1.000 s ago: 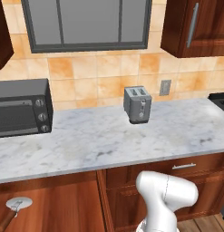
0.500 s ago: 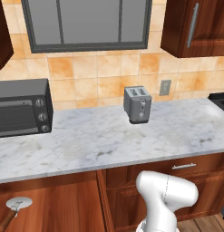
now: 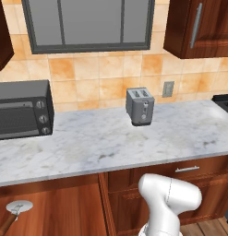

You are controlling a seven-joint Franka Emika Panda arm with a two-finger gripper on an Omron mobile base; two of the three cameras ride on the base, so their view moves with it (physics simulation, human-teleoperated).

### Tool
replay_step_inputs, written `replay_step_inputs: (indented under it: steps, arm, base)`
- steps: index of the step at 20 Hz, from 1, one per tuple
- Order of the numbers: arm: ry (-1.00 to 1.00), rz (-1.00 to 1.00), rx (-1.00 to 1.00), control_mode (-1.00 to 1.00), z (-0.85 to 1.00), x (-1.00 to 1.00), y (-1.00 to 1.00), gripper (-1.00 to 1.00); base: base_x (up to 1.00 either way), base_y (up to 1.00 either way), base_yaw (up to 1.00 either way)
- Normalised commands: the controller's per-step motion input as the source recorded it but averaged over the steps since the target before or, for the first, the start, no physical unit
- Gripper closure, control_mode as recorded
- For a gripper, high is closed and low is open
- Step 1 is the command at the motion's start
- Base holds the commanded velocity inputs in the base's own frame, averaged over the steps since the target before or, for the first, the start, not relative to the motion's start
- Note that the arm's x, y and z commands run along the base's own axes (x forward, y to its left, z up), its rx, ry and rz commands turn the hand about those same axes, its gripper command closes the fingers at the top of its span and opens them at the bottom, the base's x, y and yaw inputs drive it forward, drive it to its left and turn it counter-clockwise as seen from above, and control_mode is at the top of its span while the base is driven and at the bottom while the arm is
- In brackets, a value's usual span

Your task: Take the pizza cutter from the drawer on the left and place it on the dining counter for cutting.

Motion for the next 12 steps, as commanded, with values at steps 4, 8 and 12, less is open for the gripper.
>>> replay_step_inputs:
  steps: [4,8,12]
  arm:
    - [0.06,-0.04,0.11,-1.0,0.69,0.14,-0.3,-1.0]
    - [0.08,-0.07,0.09,-1.0,0.54,0.32,-0.26,-1.0]
    - [0.1,-0.07,0.11,-1.0,0.2,0.49,-0.55,-1.0]
  base:
    - [0.0,0.0,0.0]
    - [0.0,0.0,0.0]
    - [0.0,0.0,0.0]
